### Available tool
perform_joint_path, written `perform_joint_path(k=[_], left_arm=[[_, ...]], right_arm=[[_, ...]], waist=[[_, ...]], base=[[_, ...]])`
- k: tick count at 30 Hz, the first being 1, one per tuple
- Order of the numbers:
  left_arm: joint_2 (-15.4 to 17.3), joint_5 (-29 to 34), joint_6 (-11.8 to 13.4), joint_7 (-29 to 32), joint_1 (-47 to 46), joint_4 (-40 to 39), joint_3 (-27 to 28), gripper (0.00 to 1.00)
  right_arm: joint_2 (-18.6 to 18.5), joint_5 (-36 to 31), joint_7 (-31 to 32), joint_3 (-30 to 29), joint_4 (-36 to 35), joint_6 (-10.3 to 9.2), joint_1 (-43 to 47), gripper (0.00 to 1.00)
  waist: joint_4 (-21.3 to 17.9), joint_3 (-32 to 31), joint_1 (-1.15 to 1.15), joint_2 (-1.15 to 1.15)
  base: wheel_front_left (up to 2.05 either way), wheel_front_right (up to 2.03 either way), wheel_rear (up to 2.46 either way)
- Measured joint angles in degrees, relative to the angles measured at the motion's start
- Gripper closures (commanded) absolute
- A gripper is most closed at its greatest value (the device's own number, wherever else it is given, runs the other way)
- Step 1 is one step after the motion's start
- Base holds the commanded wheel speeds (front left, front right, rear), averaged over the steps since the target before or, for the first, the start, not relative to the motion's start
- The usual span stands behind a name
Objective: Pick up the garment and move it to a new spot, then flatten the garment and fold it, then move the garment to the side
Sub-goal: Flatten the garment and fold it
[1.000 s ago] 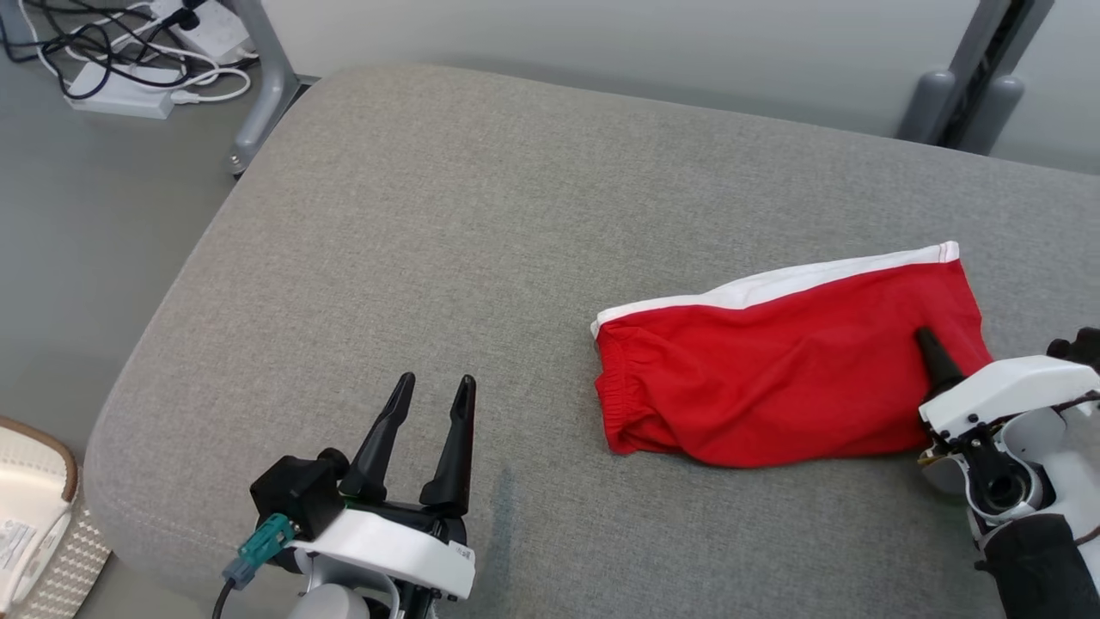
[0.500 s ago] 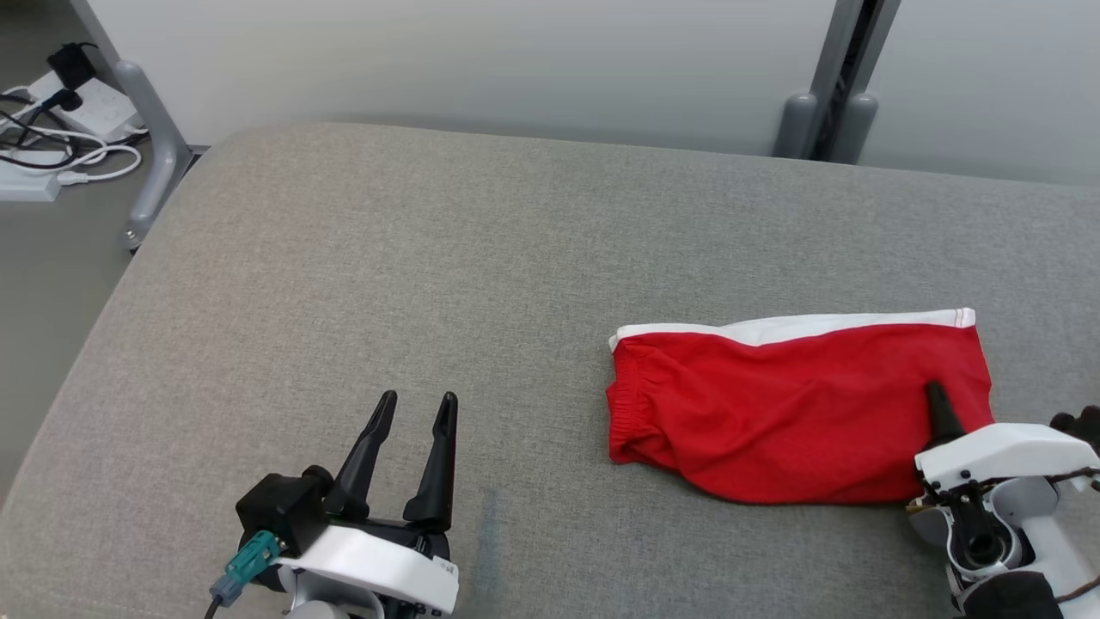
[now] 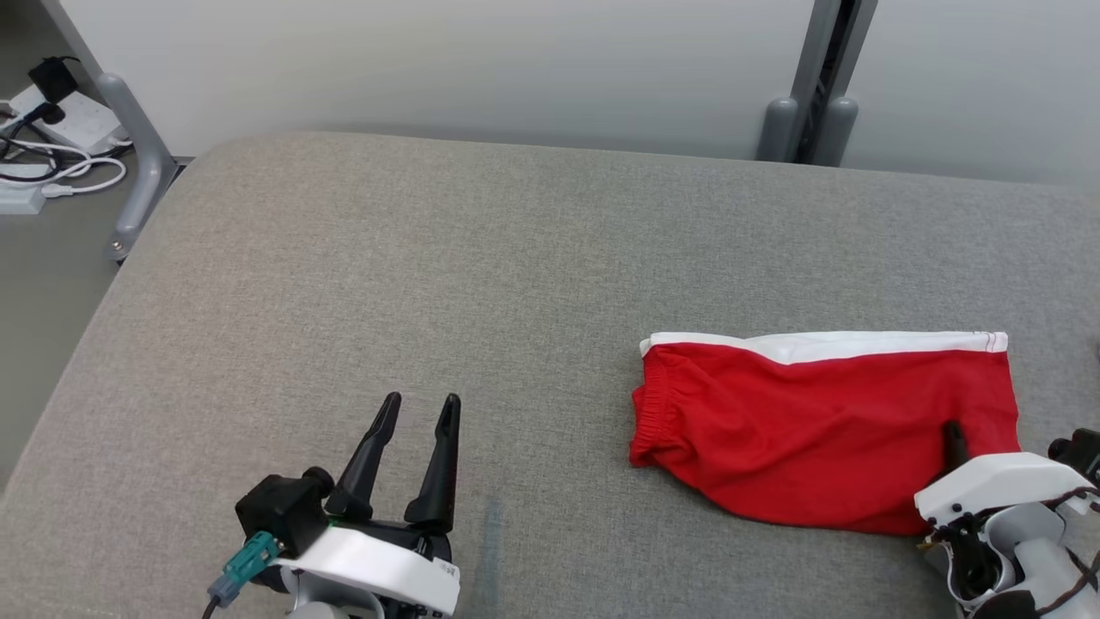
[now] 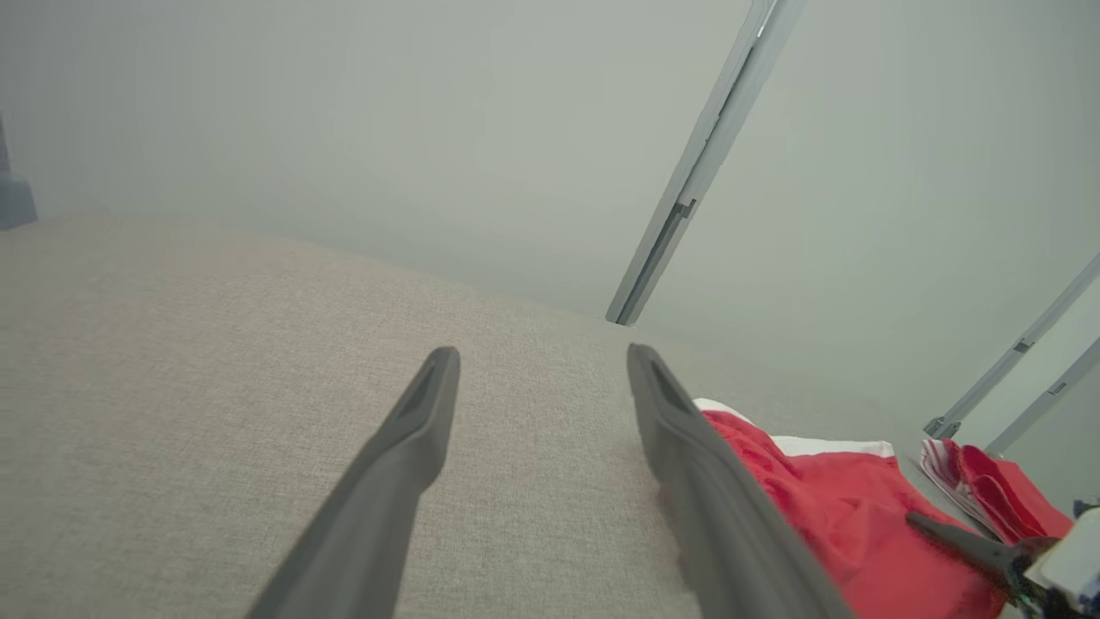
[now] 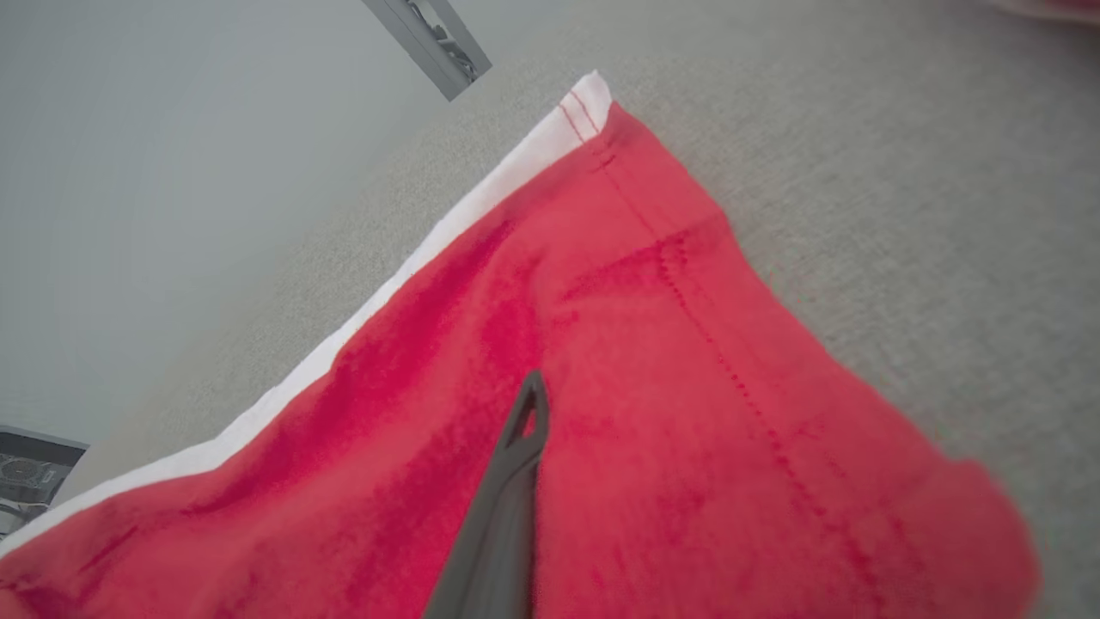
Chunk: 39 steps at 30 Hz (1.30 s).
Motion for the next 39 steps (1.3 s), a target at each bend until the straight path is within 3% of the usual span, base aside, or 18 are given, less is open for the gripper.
perform_joint_path(k=[7,16,28,38,39], left_arm=[[0.03,-0.3,0.01,0.0,-0.06,0.13,0.59,0.0],[0.02,-5.16,0.03,-0.01,0.83,0.14,0.92,0.0],[0.01,-5.13,0.05,-0.01,1.12,0.49,0.84,0.0],[0.02,-5.23,0.23,-0.01,1.26,0.53,0.89,0.0],[0.02,-5.23,0.23,-0.01,1.26,0.53,0.9,0.0]], right_arm=[[0.29,-5.24,-3.34,2.05,-0.26,0.0,-2.05,1.0],[2.31,-7.65,-5.21,10.77,-11.1,0.0,-0.47,1.0],[2.76,-3.58,-4.45,23.99,-22.17,0.0,5.83,1.0],[2.83,-3.69,-3.83,27.7,-22.27,0.0,7.33,1.0],[2.82,-3.9,-3.85,27.77,-22.15,0.0,7.33,0.62]], waist=[[1.3,-0.54,0.0,0.0],[2.33,-1.79,0.0,0.0],[3.71,-2.27,0.0,0.0],[4.49,-1.86,0.0,0.0],[4.51,-1.85,0.0,0.0]], base=[[0.0,0.0,0.0],[0.0,0.0,0.0],[0.0,0.0,0.0],[0.0,0.0,0.0],[0.0,0.0,0.0]])
